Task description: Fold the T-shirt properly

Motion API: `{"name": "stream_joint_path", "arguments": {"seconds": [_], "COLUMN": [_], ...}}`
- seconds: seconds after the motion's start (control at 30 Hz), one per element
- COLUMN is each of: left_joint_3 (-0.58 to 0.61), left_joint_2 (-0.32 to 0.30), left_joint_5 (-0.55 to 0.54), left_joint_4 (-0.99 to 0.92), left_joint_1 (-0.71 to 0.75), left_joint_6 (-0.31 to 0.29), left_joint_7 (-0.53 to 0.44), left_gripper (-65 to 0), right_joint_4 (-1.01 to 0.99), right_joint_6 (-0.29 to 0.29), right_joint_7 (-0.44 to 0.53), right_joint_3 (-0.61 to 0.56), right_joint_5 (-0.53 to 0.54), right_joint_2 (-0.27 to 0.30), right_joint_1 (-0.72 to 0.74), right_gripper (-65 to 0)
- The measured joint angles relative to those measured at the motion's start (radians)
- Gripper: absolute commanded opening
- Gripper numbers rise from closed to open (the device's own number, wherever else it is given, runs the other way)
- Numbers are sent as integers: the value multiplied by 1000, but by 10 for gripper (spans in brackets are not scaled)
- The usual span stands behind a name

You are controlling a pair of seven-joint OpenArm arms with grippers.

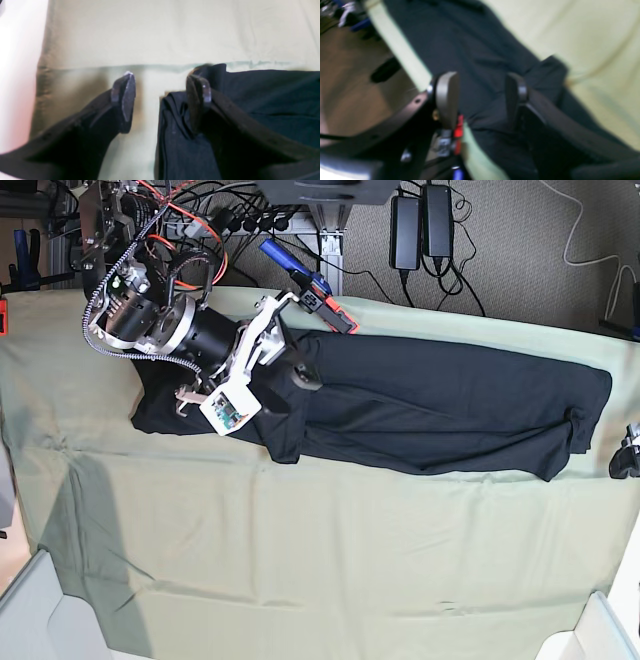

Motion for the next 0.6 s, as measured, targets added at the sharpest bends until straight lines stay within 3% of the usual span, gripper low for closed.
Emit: {"name": "stream_joint_path", "arguments": {"seconds": [0.03, 0.1, 0.23, 0.37, 0.6], "left_joint_3": [0, 0, 2, 2, 14], "left_joint_2": [0, 0, 0, 10, 60], "left_joint_5": [-12, -72, -179, -177, -160], "left_joint_4": [0, 0, 0, 0, 0], "left_joint_1": [3, 17, 67, 114, 114], "left_joint_6": [-1, -22, -36, -36, -36], "left_joint_7": [13, 32, 72, 77, 70], "left_gripper": [-290, -290, -289, -289, -288], "right_joint_4": [-1, -9, -42, -116, -191], "right_joint_6": [0, 0, 0, 0, 0], "right_joint_7": [10, 45, 61, 118, 154], "right_joint_3": [0, 0, 0, 0, 0], "right_joint_5": [-25, -85, -170, -223, -218], "right_joint_2": [0, 0, 0, 0, 0], "right_joint_1": [3, 3, 3, 3, 3], "right_gripper": [-446, -643, -650, -650, -650]}}
